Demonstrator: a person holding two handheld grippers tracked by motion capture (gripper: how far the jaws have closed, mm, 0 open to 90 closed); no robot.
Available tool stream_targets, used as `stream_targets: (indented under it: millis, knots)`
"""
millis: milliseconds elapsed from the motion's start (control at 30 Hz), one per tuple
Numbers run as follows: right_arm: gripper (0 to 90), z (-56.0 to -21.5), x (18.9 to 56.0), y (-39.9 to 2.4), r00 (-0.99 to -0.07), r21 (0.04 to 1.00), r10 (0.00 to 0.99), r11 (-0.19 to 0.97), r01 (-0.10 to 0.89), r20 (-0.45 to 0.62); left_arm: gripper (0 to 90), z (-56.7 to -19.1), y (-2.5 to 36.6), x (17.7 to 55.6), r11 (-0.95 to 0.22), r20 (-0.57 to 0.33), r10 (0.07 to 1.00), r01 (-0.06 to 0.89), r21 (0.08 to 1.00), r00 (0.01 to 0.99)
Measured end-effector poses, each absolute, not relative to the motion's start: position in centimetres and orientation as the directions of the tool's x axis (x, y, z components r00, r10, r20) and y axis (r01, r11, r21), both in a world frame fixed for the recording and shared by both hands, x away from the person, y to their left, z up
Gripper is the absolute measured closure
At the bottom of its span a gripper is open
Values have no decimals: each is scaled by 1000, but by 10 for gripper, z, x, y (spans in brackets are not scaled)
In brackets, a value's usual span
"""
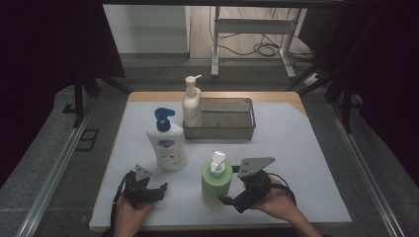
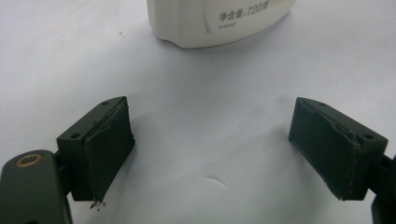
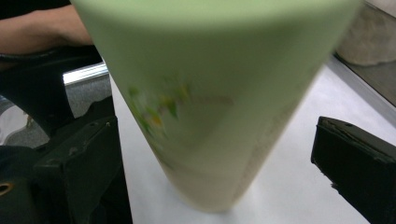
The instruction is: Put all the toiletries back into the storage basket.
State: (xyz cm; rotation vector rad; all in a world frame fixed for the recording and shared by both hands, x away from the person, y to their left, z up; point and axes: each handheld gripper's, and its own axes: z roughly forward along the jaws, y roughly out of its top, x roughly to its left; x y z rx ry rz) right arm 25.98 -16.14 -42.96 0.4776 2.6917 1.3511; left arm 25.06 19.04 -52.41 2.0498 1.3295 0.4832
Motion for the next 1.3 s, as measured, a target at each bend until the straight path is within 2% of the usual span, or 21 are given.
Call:
stream_targets:
  millis: [667,867,1300]
  knots:
    - [54,-435,264,-134,-955,809,294,554,196,31,130,-524,191,251,-284,-37,906,671,685,421]
    - [111,-436,265,-134,-954,813,300,552,186,15,130,-524,190,251,-284,-37,906,671,685,421]
    - [122,-435,261,-135,-945,820,327,546,173,-19,130,-524,191,251,-284,-38,906,672,684,421]
